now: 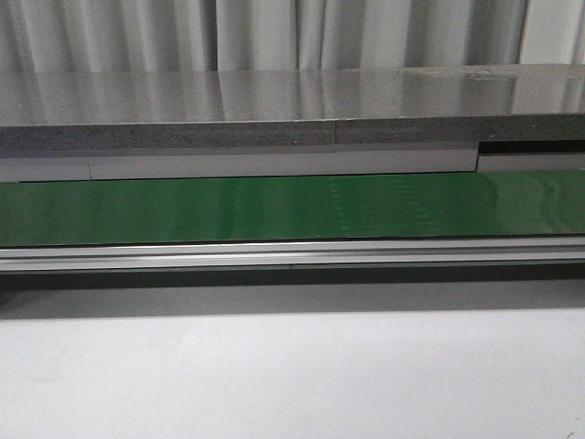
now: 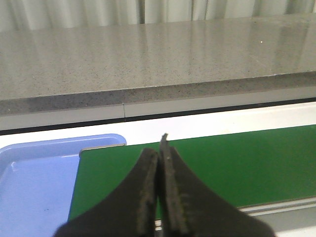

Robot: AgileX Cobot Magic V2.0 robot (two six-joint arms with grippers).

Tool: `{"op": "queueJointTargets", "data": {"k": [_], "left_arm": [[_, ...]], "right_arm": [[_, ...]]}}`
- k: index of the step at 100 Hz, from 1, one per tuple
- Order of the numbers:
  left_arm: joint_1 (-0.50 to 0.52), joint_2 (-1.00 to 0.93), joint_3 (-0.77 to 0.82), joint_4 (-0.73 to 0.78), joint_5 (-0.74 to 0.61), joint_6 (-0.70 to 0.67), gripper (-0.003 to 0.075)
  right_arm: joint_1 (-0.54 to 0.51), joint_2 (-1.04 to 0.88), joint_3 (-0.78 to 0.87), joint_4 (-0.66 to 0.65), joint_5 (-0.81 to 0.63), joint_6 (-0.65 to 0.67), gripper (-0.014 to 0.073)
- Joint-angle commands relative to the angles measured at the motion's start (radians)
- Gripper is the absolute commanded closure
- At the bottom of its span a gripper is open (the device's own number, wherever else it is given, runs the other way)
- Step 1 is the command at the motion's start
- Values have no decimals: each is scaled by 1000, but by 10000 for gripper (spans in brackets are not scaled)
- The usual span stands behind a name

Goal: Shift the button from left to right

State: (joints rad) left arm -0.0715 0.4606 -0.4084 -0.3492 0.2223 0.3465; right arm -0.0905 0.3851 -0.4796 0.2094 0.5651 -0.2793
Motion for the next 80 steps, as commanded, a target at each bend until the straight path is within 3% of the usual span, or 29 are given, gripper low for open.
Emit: {"op": "queueJointTargets", "data": {"k": [1, 20, 80], "left_arm": [[-8, 8, -29, -16, -75, -3, 740], [-8, 8, -29, -16, -75, -3, 740], [-8, 8, -29, -16, -75, -3, 740]], "right_arm": [[0, 4, -25, 16, -54, -3, 378], [0, 4, -25, 16, -58, -3, 669], [0, 4, -25, 16, -54, -3, 662]]}}
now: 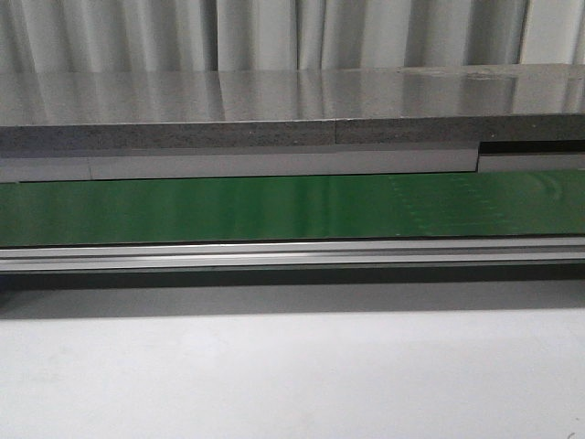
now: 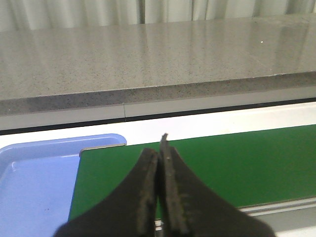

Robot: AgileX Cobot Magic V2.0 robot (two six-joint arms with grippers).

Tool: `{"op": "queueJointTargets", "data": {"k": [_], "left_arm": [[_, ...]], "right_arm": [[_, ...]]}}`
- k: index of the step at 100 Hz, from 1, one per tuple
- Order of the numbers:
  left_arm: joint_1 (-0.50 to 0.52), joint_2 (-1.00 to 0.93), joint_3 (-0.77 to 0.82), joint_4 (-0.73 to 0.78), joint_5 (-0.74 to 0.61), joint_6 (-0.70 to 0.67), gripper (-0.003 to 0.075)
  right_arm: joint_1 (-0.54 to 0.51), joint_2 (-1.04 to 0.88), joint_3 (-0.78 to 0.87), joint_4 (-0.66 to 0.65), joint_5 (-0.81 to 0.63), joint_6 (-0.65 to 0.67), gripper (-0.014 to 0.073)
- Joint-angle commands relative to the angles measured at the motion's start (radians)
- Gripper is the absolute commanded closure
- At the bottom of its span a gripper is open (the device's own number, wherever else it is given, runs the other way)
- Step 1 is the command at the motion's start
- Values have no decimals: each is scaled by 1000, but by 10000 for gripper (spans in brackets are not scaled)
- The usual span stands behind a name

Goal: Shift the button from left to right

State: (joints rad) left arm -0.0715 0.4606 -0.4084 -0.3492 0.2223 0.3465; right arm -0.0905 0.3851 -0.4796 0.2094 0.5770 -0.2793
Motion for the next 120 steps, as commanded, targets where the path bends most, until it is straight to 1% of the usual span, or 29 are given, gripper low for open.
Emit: {"op": "queueJointTargets", "data": {"k": [1, 17, 38, 48, 53, 67, 75, 85, 98, 120], "left_arm": [[-8, 8, -29, -16, -75, -3, 740], [-8, 8, -29, -16, -75, -3, 740], [-8, 8, -29, -16, -75, -3, 740], [-8, 8, -29, -16, -75, -3, 740], [-8, 8, -29, -16, -75, -3, 740], [-8, 8, -29, -16, -75, -3, 740], [-8, 8, -29, -16, -75, -3, 740], [-8, 8, -29, -16, -75, -3, 740], [-8, 8, -29, -16, -75, -3, 740], [-8, 8, -29, -16, -75, -3, 740]], "right_arm": [[0, 4, -25, 16, -66, -3, 662], [0, 4, -25, 16, -67, -3, 662], [0, -13, -25, 13, -107, -1, 662], [0, -44, -23, -20, -128, 19, 662], [4, -67, -13, -61, -139, 51, 662], [44, -135, 59, -182, -197, 200, 662], [72, -174, 122, -209, -248, 254, 662], [98, -226, 200, -209, -314, 261, 662], [99, -289, 287, -188, -388, 263, 662], [99, -395, 394, -175, -425, 271, 662]]}}
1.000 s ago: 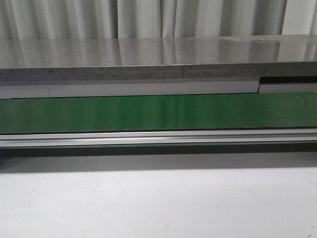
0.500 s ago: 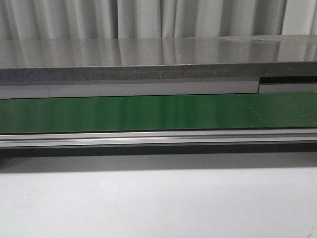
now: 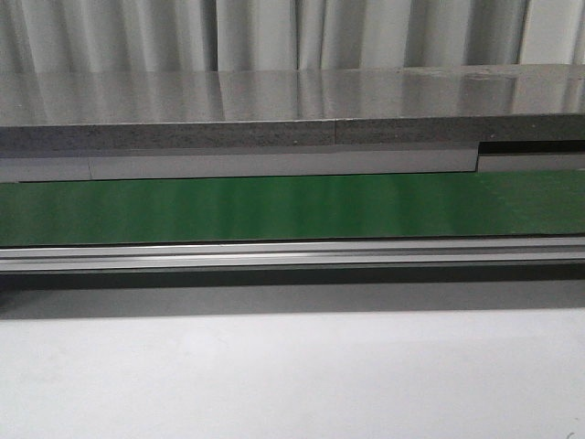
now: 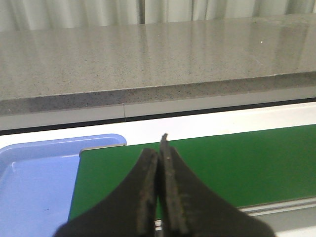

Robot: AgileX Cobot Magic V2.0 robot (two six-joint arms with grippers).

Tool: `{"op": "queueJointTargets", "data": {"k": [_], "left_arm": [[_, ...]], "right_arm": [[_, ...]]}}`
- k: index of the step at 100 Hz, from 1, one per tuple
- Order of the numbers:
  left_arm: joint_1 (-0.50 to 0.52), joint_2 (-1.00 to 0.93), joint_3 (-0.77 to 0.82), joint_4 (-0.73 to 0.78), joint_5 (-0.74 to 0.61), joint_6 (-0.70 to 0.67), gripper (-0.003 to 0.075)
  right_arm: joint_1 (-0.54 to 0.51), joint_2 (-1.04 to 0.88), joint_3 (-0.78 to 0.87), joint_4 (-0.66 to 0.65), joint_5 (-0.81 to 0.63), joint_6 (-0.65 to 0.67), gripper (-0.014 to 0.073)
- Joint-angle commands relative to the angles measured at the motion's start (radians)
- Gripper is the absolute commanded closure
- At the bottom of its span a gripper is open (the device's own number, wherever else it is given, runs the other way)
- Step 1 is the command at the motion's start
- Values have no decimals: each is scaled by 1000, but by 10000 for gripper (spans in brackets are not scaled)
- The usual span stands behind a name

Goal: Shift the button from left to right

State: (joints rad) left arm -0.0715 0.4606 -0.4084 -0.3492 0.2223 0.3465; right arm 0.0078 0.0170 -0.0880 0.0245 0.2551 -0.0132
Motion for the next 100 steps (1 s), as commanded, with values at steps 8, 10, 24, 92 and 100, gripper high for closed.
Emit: {"op": "queueJointTargets", "data": {"k": [8, 10, 24, 92, 100], "left_arm": [[-8, 8, -29, -16, -75, -3, 740], [-8, 8, -29, -16, -75, -3, 740], [-8, 8, -29, -16, -75, -3, 740], [-8, 8, -29, -16, -75, -3, 740], [-8, 8, -29, -16, -75, -3, 740]], "right_arm": [[0, -48, 26, 15, -111, 5, 662], [0, -47, 31, 15, -113, 5, 662], [0, -46, 60, 18, -124, 7, 662], [0, -46, 100, 19, -168, 13, 662], [0, -46, 100, 19, -167, 13, 662]]}}
